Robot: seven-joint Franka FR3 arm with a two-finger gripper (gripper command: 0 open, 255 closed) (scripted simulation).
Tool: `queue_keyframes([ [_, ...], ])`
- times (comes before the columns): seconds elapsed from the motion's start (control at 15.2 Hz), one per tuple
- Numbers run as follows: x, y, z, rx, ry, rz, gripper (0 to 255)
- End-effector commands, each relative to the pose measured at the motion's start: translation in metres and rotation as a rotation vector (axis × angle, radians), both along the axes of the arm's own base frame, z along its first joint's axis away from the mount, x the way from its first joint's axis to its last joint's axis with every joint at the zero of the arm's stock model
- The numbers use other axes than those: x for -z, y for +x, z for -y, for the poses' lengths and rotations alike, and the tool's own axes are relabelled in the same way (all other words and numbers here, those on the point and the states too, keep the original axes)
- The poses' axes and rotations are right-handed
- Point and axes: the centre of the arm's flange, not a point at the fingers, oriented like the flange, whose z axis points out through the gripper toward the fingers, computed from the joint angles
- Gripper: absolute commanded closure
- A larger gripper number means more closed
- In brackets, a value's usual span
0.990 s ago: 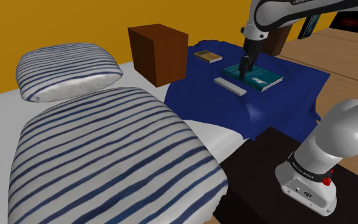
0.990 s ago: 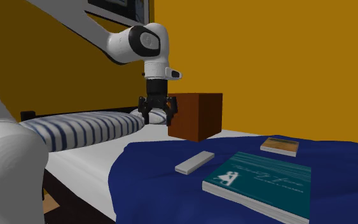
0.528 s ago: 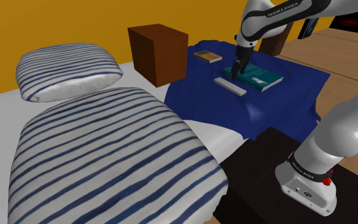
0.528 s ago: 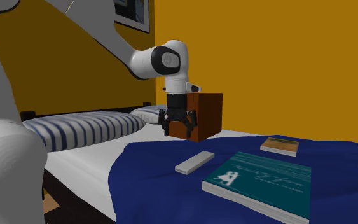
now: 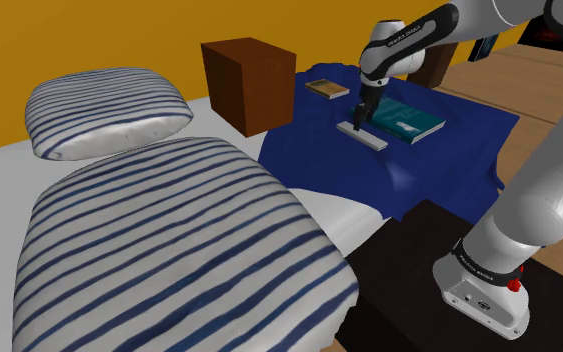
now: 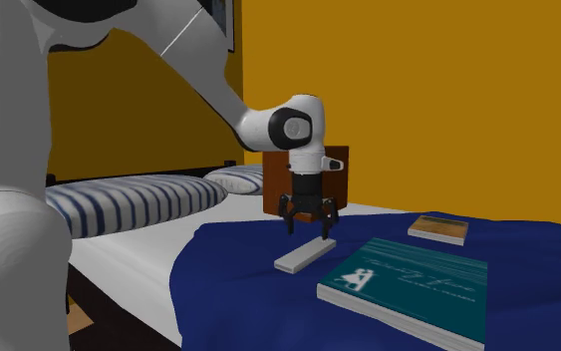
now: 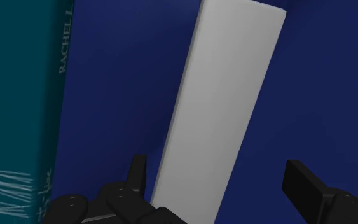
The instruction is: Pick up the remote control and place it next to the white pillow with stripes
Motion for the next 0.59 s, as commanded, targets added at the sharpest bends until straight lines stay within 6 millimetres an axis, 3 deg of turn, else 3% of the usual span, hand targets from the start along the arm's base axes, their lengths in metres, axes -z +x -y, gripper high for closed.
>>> queue_keyframes([
  [0.0,0.010,0.003,0.003,0.001,0.000,0.003,0],
  [0.33,0.036,0.003,0.004,0.001,0.000,0.003,0],
  [0.53,0.040,0.003,0.004,0.001,0.000,0.003,0],
])
